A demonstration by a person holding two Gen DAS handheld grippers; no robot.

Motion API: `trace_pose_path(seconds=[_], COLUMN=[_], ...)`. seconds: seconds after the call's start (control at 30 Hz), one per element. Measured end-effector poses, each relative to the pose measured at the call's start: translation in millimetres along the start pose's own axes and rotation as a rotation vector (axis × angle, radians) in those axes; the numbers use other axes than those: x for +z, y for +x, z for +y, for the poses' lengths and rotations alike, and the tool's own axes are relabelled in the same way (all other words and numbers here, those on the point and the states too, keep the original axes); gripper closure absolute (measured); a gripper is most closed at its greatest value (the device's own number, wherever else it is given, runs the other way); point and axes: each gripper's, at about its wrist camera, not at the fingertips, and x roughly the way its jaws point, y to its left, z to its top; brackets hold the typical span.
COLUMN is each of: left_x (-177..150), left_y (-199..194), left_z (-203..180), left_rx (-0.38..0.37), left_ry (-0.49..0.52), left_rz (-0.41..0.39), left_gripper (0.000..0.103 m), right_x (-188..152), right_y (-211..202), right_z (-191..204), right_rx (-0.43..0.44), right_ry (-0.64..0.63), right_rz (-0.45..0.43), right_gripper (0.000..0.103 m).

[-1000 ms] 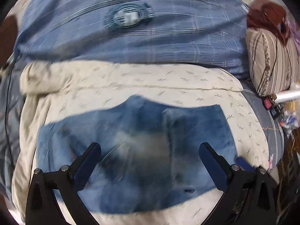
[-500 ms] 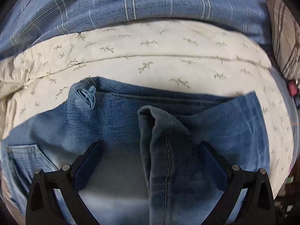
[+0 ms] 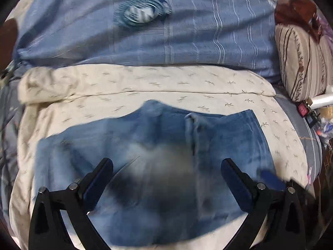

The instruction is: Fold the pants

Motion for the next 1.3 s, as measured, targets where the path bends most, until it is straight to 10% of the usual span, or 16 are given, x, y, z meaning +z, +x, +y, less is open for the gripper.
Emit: trace_pose_path(seconds=[0.3,0.6,1.3], left_x=[-48,-69,-106], left_y=[-52,-97,-107], left_z=[84,152,248], left_rx=[0.105,0.218,0.315], left_ry=[-0.139,-0.236,-0.436], left_rz=[-0.054,-0.147,-0.160], left_gripper=[0.000,0.000,0.000], right_x=[-17,-11,-25], right_y=[41,19,53], right_z=[40,66,173], right_rx=[-0.141,-0.170,0.109], right_ry=[-0.113,-0.140,-0.306], right_rz=[0.103,-0.066,-0.094], right_gripper=[0.056,0.052,0.052])
